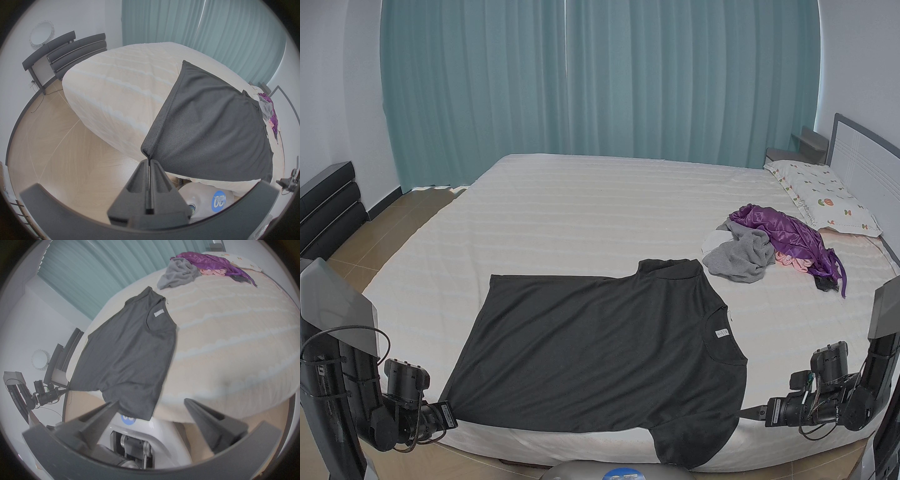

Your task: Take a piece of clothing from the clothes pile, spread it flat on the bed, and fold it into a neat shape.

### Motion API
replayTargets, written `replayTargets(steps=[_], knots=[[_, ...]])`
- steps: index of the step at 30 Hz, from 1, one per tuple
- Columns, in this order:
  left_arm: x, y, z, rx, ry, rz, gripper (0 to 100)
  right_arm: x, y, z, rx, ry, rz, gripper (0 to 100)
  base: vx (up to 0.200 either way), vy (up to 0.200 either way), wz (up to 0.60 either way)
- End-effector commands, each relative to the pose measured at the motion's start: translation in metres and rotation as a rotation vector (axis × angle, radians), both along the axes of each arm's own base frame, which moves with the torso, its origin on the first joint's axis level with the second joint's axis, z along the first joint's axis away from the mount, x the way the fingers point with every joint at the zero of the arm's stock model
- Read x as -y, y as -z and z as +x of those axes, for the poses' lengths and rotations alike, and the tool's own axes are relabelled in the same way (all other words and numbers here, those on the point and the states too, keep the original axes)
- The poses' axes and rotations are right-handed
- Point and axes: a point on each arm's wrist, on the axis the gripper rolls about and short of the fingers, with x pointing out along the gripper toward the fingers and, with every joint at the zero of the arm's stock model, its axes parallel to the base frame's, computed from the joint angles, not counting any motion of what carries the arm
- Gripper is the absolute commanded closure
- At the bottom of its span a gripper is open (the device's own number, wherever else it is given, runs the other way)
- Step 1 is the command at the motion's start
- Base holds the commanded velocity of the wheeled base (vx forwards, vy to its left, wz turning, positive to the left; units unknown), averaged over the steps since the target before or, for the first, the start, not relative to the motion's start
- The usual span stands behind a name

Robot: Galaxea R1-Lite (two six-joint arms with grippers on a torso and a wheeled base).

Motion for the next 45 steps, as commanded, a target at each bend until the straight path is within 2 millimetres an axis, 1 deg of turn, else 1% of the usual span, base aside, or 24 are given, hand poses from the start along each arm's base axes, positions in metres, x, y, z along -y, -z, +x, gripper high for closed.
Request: replayTargets(steps=[1, 4, 6, 7, 8, 10, 11, 13, 15, 16, 18, 22, 29, 35, 40, 45], knots=[[0.002, 0.006, -0.005, -0.040, 0.010, -0.001, 100, -0.001, 0.028, 0.009, -0.050, 0.013, -0.001, 0, 0.000, 0.000, 0.00], [0.002, 0.008, -0.004, -0.034, 0.005, 0.000, 100, -0.003, 0.034, 0.021, -0.005, 0.055, 0.029, 0, 0.000, 0.000, 0.00], [0.002, 0.009, -0.004, -0.034, 0.005, 0.000, 100, -0.003, 0.035, 0.023, 0.003, 0.066, 0.033, 0, 0.000, 0.000, 0.00], [0.001, 0.010, -0.003, -0.030, 0.002, 0.001, 100, -0.005, 0.039, 0.033, 0.041, 0.118, 0.037, 0, 0.000, 0.000, 0.00], [0.001, 0.011, -0.003, -0.033, 0.001, 0.003, 100, -0.005, 0.042, 0.038, 0.055, 0.134, 0.032, 0, 0.000, 0.000, 0.00], [0.001, 0.012, -0.003, -0.034, -0.001, 0.003, 100, -0.006, 0.044, 0.041, 0.063, 0.142, 0.026, 0, 0.000, 0.000, 0.00], [0.001, 0.013, -0.003, -0.037, -0.001, 0.003, 100, -0.006, 0.047, 0.048, 0.076, 0.149, 0.023, 0, 0.000, 0.000, 0.00], [0.001, 0.013, -0.003, -0.037, -0.004, 0.002, 100, -0.007, 0.048, 0.049, 0.079, 0.149, 0.023, 0, 0.000, 0.000, 0.00], [0.001, 0.013, -0.003, -0.036, -0.005, 0.002, 100, -0.008, 0.047, 0.055, 0.105, 0.150, 0.030, 0, 0.000, 0.000, 0.00], [0.001, 0.013, -0.002, -0.034, -0.004, 0.001, 100, -0.008, 0.047, 0.057, 0.108, 0.151, 0.030, 100, 0.000, 0.000, 0.00], [0.001, 0.013, -0.002, -0.034, -0.004, -0.001, 100, -0.008, 0.047, 0.061, 0.119, 0.152, 0.031, 100, 0.000, 0.000, 0.00], [0.001, 0.013, -0.002, -0.034, -0.003, -0.002, 100, -0.008, 0.045, 0.061, 0.130, 0.155, 0.032, 100, 0.000, 0.000, 0.00], [0.001, 0.013, -0.002, -0.033, 0.001, -0.005, 100, 0.001, 0.030, 0.069, 0.202, 0.219, 0.039, 100, 0.000, 0.000, 0.00], [0.001, 0.013, 0.000, -0.026, -0.002, -0.004, 100, 0.008, 0.023, 0.074, 0.236, 0.248, 0.042, 100, 0.000, 0.000, 0.00], [0.003, 0.011, 0.003, 0.012, -0.017, -0.021, 100, 0.008, 0.022, 0.085, 0.270, 0.253, 0.049, 100, 0.000, 0.000, 0.00], [0.003, 0.014, 0.008, 0.044, -0.035, -0.033, 100, 0.003, 0.023, 0.104, 0.283, 0.238, 0.053, 100, 0.000, 0.000, 0.00]])
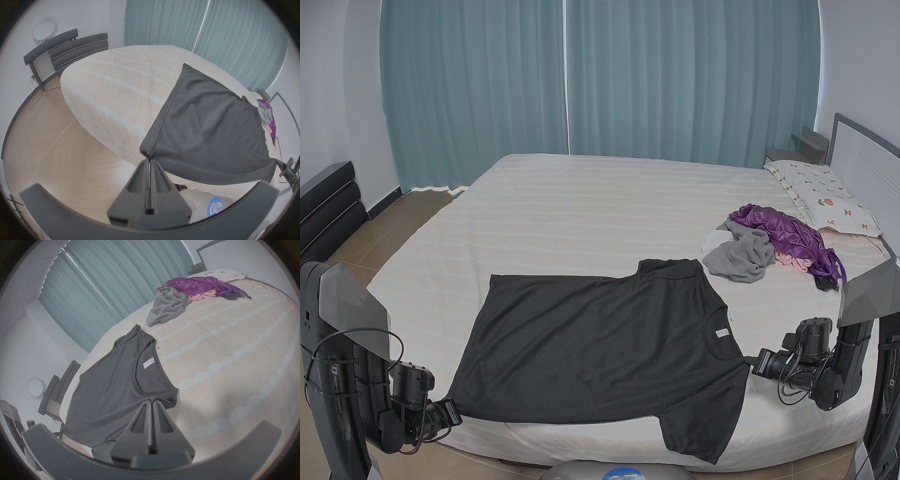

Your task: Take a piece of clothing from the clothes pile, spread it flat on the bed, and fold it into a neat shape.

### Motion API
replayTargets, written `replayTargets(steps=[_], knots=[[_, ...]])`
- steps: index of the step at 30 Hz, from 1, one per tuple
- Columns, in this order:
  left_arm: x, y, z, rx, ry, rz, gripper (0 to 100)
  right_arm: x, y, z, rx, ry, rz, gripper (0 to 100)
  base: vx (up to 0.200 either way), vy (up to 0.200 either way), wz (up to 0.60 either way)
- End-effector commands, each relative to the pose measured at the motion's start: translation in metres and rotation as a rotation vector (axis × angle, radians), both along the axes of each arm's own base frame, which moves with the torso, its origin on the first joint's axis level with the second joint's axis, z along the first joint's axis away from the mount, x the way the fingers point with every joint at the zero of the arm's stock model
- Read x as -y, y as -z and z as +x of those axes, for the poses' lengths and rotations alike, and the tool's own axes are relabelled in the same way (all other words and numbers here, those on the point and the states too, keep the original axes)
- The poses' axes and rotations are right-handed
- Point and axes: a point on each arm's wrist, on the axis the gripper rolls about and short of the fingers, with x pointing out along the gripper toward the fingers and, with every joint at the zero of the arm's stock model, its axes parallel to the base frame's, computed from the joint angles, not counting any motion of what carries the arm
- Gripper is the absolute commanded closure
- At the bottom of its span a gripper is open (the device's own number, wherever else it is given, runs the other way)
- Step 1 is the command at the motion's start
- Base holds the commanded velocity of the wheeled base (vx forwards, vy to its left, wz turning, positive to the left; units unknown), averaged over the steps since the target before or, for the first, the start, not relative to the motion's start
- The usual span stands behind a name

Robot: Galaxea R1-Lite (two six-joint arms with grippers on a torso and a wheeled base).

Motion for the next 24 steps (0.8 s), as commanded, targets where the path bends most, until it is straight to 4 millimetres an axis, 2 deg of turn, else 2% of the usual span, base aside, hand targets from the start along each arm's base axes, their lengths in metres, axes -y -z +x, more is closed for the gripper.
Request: replayTargets(steps=[1, 5, 9, 10, 15, 16, 18, 20, 24], knots=[[0.000, 0.006, 0.001, 0.001, -0.009, -0.004, 100, -0.005, 0.000, 0.017, 0.018, -0.011, 0.002, 100, 0.000, 0.000, 0.00], [0.001, 0.010, 0.004, 0.026, -0.023, -0.015, 100, -0.012, 0.003, 0.029, -0.010, -0.030, -0.001, 100, 0.000, 0.000, 0.00], [0.001, 0.012, 0.004, 0.028, -0.025, -0.016, 100, -0.013, 0.008, 0.031, -0.026, -0.037, -0.003, 100, 0.000, 0.000, 0.00], [0.001, 0.012, 0.004, 0.028, -0.024, -0.017, 100, -0.013, 0.008, 0.031, -0.026, -0.037, -0.003, 0, 0.000, 0.000, 0.00], [0.001, 0.011, 0.003, 0.028, -0.023, -0.018, 100, -0.010, -0.003, 0.029, 0.003, -0.024, 0.012, 0, 0.000, 0.000, 0.00], [0.001, 0.011, 0.003, 0.028, -0.023, -0.020, 100, -0.009, -0.014, 0.023, 0.013, -0.020, 0.033, 0, 0.000, 0.000, 0.00], [0.000, 0.010, 0.003, 0.033, -0.025, -0.021, 100, -0.010, -0.021, 0.012, 0.002, -0.031, 0.059, 0, 0.000, 0.000, 0.00], [0.000, 0.009, 0.003, 0.036, -0.025, -0.021, 100, -0.011, -0.022, -0.001, -0.031, -0.061, 0.072, 0, 0.000, 0.000, 0.00], [0.000, 0.006, 0.003, 0.046, -0.022, -0.026, 100, -0.019, -0.015, -0.040, -0.143, -0.163, 0.099, 0, 0.000, 0.000, 0.00]])
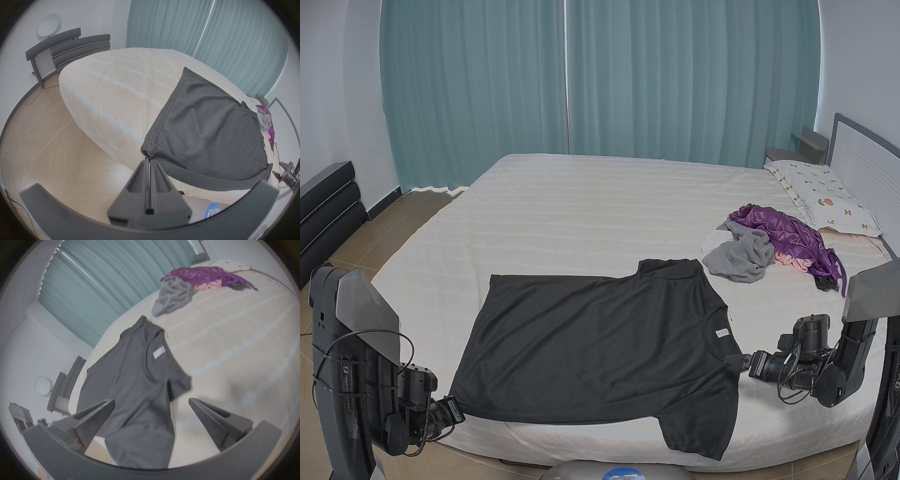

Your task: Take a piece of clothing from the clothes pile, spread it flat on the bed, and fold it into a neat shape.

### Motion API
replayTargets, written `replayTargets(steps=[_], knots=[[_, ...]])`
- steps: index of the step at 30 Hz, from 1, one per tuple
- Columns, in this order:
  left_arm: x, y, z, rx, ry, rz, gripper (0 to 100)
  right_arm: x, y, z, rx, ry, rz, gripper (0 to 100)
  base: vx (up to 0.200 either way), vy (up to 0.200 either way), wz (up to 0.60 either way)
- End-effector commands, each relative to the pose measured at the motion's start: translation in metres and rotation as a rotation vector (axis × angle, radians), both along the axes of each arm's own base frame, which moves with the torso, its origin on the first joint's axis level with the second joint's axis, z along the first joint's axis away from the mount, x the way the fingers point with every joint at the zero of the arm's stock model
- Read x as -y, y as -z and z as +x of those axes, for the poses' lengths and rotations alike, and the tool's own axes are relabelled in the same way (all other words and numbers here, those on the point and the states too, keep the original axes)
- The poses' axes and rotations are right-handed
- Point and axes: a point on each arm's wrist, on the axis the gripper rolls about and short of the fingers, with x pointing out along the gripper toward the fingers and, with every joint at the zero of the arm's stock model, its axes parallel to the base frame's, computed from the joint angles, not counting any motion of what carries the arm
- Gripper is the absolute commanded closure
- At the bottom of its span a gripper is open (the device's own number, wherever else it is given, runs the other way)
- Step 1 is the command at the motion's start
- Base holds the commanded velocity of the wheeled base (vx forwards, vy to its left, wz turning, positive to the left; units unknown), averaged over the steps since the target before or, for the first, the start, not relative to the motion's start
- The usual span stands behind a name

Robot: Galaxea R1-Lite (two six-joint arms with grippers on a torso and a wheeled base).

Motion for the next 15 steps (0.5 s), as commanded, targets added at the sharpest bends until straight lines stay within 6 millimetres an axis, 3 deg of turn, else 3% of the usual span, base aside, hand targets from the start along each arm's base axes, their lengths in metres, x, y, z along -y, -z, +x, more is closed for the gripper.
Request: replayTargets(steps=[1, 8, 15], knots=[[0.000, -0.004, -0.003, 0.003, 0.001, -0.003, 100, -0.009, -0.004, -0.044, -0.089, -0.109, 0.034, 0, 0.000, 0.000, 0.00], [0.000, -0.013, -0.002, 0.044, -0.012, -0.022, 100, -0.018, 0.020, -0.076, -0.191, -0.195, 0.002, 0, 0.000, 0.000, 0.00], [0.000, -0.013, -0.002, 0.044, -0.012, -0.022, 100, -0.019, 0.028, -0.075, -0.166, -0.188, -0.005, 0, 0.000, 0.000, 0.00]])
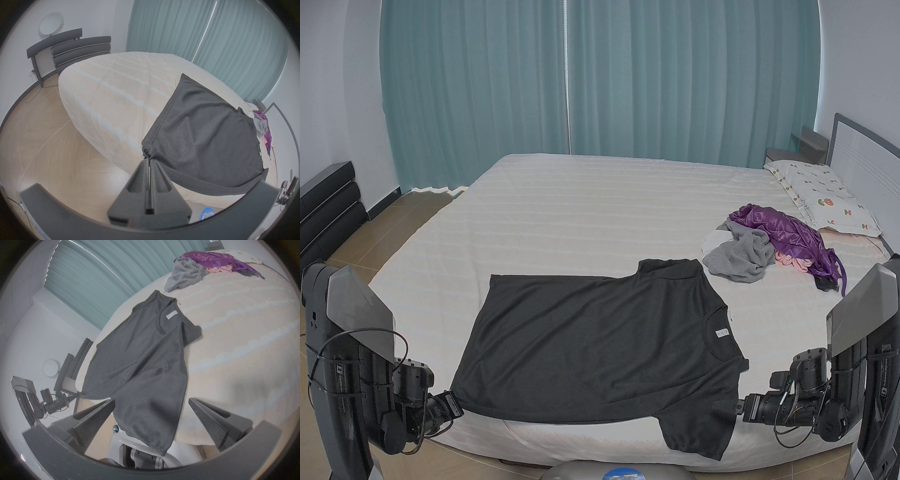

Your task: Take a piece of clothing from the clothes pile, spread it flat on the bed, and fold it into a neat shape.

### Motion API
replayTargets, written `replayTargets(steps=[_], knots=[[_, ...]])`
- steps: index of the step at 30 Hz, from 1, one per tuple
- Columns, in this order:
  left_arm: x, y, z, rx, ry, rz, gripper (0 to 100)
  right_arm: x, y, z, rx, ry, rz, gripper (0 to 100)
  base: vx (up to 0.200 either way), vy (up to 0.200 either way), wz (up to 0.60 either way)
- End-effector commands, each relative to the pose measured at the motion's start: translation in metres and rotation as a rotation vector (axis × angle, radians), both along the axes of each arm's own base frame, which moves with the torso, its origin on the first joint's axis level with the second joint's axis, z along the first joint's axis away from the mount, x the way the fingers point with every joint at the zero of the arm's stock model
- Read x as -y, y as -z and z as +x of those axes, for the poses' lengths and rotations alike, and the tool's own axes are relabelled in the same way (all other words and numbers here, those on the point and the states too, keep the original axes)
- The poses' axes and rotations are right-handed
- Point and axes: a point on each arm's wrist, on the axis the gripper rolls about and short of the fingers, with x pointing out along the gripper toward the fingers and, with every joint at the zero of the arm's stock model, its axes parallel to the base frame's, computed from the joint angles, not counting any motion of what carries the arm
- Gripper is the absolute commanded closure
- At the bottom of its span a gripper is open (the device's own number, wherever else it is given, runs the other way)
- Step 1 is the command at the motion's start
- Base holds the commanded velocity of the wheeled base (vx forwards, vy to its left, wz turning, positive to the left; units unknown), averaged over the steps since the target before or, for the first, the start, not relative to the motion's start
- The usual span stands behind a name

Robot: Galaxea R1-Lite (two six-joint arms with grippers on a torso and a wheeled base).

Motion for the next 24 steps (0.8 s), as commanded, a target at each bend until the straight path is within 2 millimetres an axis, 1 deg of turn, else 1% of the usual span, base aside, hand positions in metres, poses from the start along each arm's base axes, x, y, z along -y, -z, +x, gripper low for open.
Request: replayTargets(steps=[1, 5, 9, 18, 19, 24], knots=[[0.000, -0.003, -0.004, -0.003, -0.001, -0.001, 100, 0.000, 0.013, -0.009, -0.074, -0.011, -0.021, 0, 0.000, 0.000, 0.00], [0.000, -0.003, -0.004, -0.003, -0.001, -0.001, 100, -0.001, 0.013, -0.008, -0.071, -0.012, -0.017, 0, 0.000, 0.000, 0.00], [0.000, -0.003, -0.004, -0.003, -0.001, -0.001, 100, -0.003, 0.012, 0.000, -0.046, 0.001, 0.007, 0, 0.000, 0.000, 0.00], [0.000, -0.002, -0.004, -0.006, -0.001, 0.000, 100, -0.008, 0.015, 0.008, -0.024, 0.000, 0.013, 0, 0.000, 0.000, 0.00], [0.000, -0.002, -0.004, -0.006, 0.000, 0.000, 100, -0.008, 0.017, 0.008, -0.026, 0.002, 0.008, 100, 0.000, 0.000, 0.00], [0.000, -0.002, -0.004, -0.006, -0.001, 0.000, 100, -0.008, 0.019, 0.005, -0.031, 0.032, -0.039, 100, 0.000, 0.000, 0.00]])
